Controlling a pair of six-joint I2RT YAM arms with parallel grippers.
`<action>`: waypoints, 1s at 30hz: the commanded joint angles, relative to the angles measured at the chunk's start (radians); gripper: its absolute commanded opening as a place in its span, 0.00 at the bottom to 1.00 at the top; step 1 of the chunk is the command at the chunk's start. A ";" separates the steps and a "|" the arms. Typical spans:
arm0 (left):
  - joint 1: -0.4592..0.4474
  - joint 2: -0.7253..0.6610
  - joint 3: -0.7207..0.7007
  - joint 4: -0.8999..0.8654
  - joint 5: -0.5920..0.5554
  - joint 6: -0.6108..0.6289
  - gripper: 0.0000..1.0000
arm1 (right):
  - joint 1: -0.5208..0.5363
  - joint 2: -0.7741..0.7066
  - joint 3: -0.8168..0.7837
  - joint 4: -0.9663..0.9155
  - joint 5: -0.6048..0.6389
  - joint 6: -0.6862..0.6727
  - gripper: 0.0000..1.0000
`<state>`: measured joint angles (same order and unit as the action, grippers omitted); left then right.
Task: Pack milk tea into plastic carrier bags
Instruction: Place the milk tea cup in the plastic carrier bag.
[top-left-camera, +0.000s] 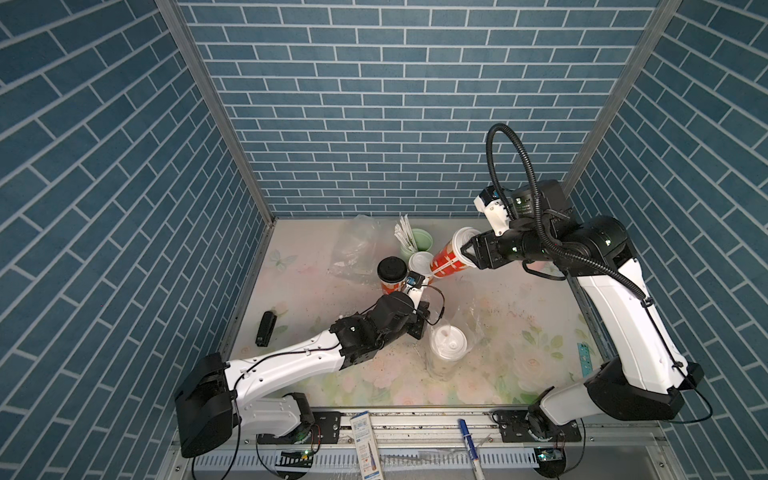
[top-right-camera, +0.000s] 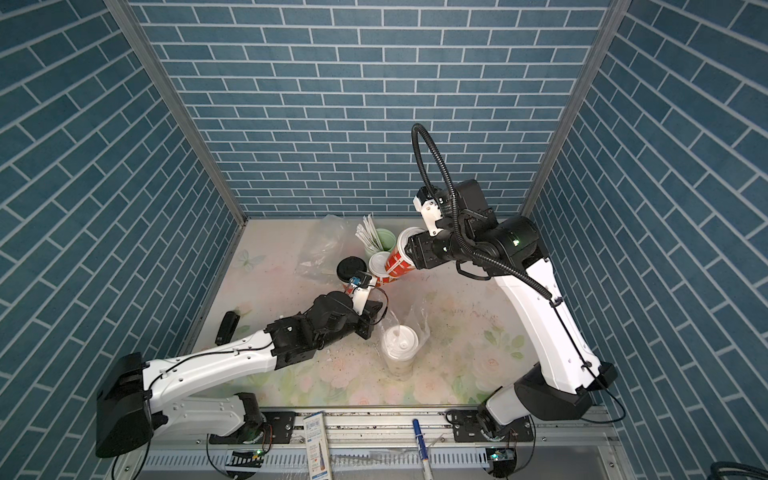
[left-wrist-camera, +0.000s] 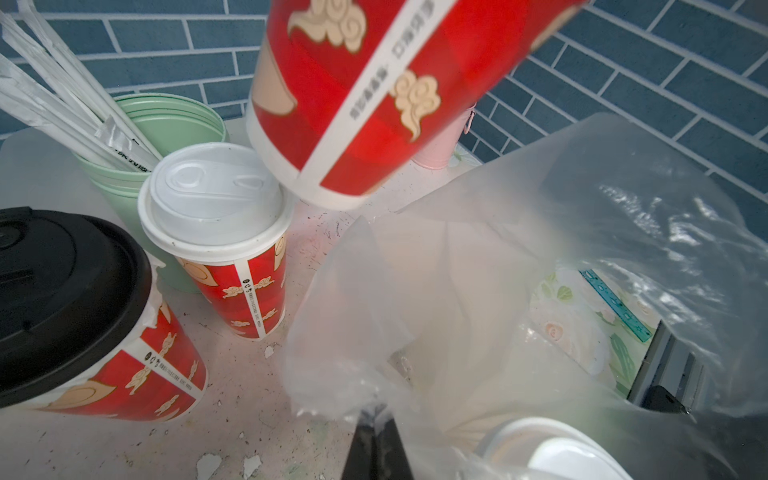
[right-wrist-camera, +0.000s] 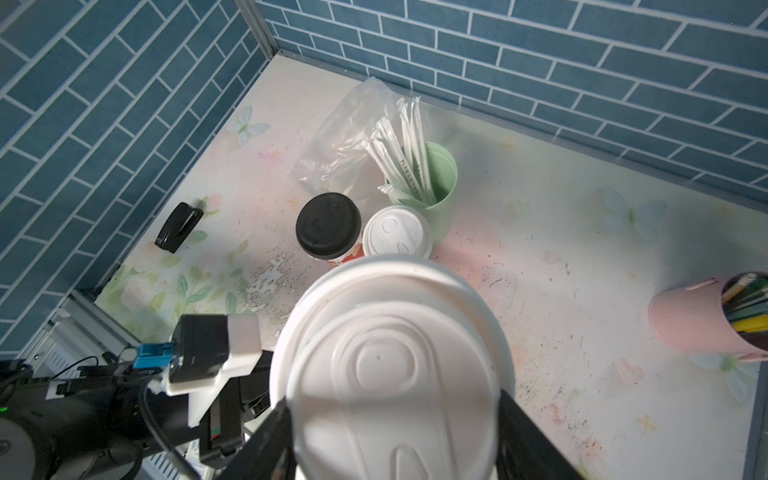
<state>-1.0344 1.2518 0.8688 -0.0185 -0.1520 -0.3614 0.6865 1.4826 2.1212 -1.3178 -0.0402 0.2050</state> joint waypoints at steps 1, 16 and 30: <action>0.005 0.020 0.031 -0.045 0.004 0.017 0.00 | 0.012 -0.034 -0.033 -0.043 -0.027 0.042 0.60; 0.005 0.043 0.055 -0.076 -0.009 -0.009 0.00 | 0.027 -0.122 -0.125 -0.097 -0.039 0.089 0.59; 0.005 0.007 0.041 -0.006 0.033 -0.017 0.00 | 0.034 -0.094 -0.213 -0.046 0.041 0.088 0.59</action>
<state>-1.0344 1.2819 0.8993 -0.0566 -0.1394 -0.3710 0.7097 1.3727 1.9152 -1.3842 -0.0399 0.2829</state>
